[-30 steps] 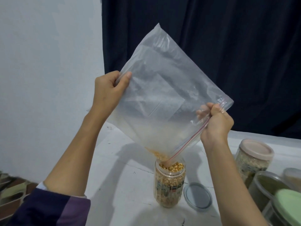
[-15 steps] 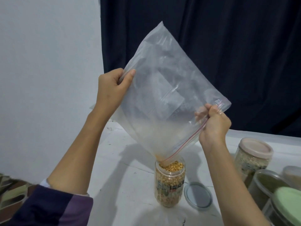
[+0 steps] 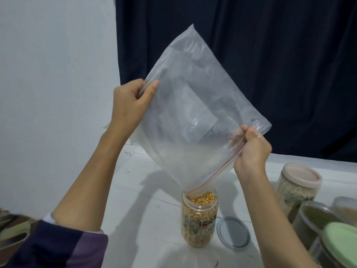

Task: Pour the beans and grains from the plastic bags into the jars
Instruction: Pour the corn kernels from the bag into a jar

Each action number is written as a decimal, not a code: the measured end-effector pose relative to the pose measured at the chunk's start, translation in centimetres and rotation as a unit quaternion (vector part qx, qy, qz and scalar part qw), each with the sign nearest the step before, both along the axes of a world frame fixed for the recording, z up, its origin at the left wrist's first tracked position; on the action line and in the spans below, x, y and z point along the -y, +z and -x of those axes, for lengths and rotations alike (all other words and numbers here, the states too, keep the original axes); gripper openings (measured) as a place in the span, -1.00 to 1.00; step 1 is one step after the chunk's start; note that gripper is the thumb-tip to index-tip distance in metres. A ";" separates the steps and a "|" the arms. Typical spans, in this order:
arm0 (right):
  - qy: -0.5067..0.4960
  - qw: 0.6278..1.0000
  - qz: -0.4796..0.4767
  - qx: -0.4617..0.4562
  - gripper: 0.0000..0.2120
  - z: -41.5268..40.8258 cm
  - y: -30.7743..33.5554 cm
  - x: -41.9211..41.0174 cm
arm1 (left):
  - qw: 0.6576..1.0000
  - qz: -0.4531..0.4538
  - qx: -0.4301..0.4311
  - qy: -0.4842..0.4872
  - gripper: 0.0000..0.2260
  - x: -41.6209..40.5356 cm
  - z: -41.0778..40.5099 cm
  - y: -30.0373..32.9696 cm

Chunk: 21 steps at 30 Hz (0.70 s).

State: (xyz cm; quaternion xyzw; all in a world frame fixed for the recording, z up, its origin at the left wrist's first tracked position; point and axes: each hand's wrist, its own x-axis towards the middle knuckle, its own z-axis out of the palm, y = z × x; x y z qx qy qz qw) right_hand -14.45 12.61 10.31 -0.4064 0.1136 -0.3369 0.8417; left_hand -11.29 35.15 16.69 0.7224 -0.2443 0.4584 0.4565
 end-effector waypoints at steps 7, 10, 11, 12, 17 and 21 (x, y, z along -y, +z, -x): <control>0.001 1.000 -0.010 0.015 -0.75 -0.2 -0.1 0.2 | 1.000 0.000 -0.010 0.002 -0.53 0.0 -0.4 -0.4; 0.008 1.000 -0.012 0.022 -0.75 -0.2 0.3 0.3 | 1.000 0.004 -0.002 0.003 -0.52 0.0 -0.3 -0.2; 0.014 1.000 -0.012 0.019 -0.75 -0.2 0.4 0.3 | 1.000 0.005 0.000 0.004 -0.52 0.0 -0.4 -0.1; 0.015 1.000 -0.014 0.017 -0.75 -0.2 0.3 0.2 | 1.000 0.003 0.000 0.005 -0.52 0.0 -0.4 -0.1; 0.014 1.000 -0.021 0.016 -0.74 -0.3 0.2 -0.1 | 1.000 0.005 -0.001 0.003 -0.52 0.0 -0.6 -0.2; 0.008 1.000 -0.021 0.017 -0.75 -0.3 0.5 -0.1 | 1.000 0.011 -0.012 0.000 -0.52 -0.1 -0.7 -0.5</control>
